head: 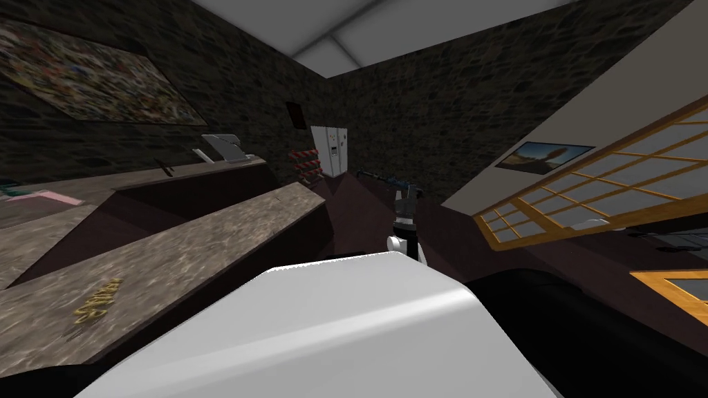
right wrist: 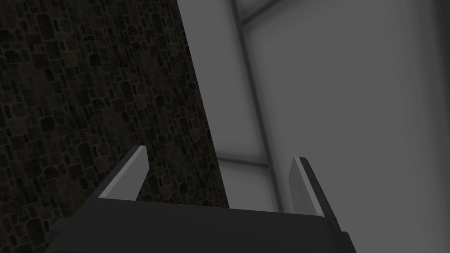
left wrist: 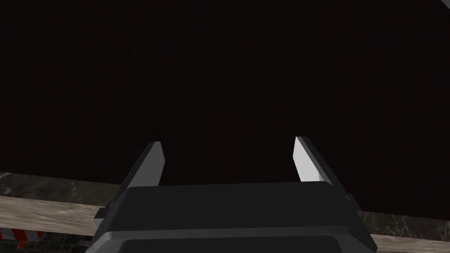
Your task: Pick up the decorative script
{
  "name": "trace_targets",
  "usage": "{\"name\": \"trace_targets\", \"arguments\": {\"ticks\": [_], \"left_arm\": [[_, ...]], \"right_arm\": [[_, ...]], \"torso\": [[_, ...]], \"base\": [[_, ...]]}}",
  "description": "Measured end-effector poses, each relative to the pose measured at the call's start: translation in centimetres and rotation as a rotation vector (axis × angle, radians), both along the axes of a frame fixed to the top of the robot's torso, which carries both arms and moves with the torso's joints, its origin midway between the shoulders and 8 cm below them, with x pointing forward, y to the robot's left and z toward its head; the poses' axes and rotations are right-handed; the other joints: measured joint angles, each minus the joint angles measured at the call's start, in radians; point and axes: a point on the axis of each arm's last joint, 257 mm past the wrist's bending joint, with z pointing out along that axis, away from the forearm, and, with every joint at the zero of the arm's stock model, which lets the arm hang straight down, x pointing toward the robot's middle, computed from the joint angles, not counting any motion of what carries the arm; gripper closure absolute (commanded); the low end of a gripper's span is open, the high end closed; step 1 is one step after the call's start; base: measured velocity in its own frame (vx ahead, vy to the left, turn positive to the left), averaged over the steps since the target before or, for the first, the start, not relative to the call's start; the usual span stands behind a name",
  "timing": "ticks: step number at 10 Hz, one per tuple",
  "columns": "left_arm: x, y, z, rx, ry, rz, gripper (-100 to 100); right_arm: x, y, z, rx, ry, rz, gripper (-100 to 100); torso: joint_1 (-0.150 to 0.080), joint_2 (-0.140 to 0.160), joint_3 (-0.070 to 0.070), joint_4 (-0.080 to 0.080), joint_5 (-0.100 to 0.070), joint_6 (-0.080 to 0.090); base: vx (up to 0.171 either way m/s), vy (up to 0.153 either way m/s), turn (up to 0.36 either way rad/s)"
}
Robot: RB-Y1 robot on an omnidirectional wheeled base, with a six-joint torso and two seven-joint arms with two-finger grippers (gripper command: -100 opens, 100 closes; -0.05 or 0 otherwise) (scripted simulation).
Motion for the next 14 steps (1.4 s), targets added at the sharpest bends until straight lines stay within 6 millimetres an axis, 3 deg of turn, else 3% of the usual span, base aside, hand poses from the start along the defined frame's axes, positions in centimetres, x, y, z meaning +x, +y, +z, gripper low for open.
{"name": "trace_targets", "arguments": {"ticks": [6,8,13,14], "left_arm": [[-0.3,5.5,4.8,0.102,0.058,-0.01,-100],[-0.5,6.2,5.3,0.121,0.066,-0.01,-100],[-0.5,7.9,6.5,0.154,0.08,0.005,-100],[-0.5,8.0,6.5,0.154,0.079,0.005,0]], "right_arm": [[0.0,0.0,0.0,0.0,0.0,0.0,0],[0.0,0.0,0.0,0.0,0.0,0.0,0],[0.0,0.0,0.0,0.0,0.0,0.0,0],[0.0,0.0,0.0,0.0,0.0,0.0,0]], "torso": [[0.003,-0.001,-0.001,0.0,0.001,0.0],[0.001,0.002,0.001,0.001,0.001,-0.002],[0.009,0.0,0.0,0.0,0.003,-0.002],[0.002,0.002,0.001,0.001,0.002,-0.002]], "base": [[0.06,0.086,-0.162],[0.04,0.085,-0.078],[0.056,0.189,-0.176],[0.004,0.018,0.0]]}}
